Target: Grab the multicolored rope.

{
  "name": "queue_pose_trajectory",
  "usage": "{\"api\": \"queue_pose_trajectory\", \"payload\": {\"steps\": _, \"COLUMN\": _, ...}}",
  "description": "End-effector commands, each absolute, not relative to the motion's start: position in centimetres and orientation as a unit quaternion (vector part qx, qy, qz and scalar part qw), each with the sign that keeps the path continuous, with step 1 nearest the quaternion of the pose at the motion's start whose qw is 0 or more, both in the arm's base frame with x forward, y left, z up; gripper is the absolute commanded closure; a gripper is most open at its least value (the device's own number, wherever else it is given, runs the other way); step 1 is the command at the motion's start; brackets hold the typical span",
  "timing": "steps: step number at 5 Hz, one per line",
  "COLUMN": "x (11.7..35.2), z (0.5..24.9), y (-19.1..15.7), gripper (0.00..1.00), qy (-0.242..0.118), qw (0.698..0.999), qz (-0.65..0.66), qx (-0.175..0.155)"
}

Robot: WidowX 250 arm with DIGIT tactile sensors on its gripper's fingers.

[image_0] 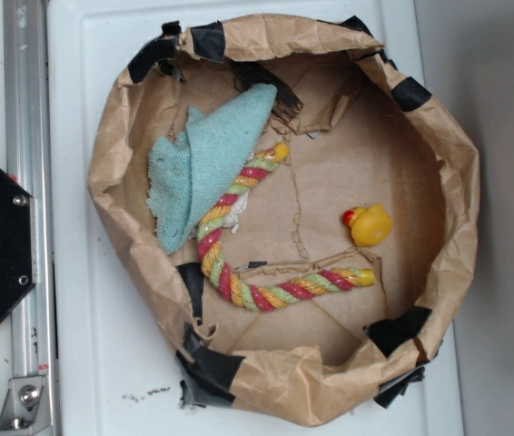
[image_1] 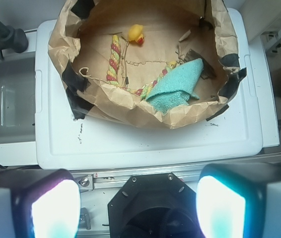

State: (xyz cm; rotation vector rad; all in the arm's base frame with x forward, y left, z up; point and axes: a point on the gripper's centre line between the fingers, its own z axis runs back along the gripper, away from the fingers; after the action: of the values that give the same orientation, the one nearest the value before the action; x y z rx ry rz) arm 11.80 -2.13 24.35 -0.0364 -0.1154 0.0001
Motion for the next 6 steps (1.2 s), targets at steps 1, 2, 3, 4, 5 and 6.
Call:
{"api": "queue_pose_trajectory", "payload": {"steps": 1, "x": 11.8, "z": 24.3, "y": -2.1, "gripper": 0.0, "qy": -0.058, "qw": 0.998, "qz": 0.0, "qx": -0.018}}
{"api": "queue_pose_trajectory", "payload": {"steps": 2, "x": 16.4, "z": 21.5, "y": -1.1, "gripper": 0.0, "qy": -0.033, "qw": 0.999, "qz": 0.01, "qx": 0.008}}
{"api": "queue_pose_trajectory", "payload": {"steps": 3, "x": 20.4, "z": 18.9, "y": -0.5, "gripper": 0.0, "qy": -0.02, "qw": 0.999, "qz": -0.036, "qx": -0.001}}
{"api": "queue_pose_trajectory", "payload": {"steps": 4, "x": 22.7, "z": 16.1, "y": 0.3, "gripper": 0.0, "qy": -0.002, "qw": 0.991, "qz": -0.127, "qx": -0.03}}
{"api": "queue_pose_trajectory", "payload": {"steps": 5, "x": 22.9, "z": 13.1, "y": 0.5, "gripper": 0.0, "qy": 0.023, "qw": 0.983, "qz": -0.178, "qx": -0.044}}
{"api": "queue_pose_trajectory", "payload": {"steps": 6, "x": 23.2, "z": 10.1, "y": -0.9, "gripper": 0.0, "qy": 0.049, "qw": 0.979, "qz": -0.196, "qx": -0.026}}
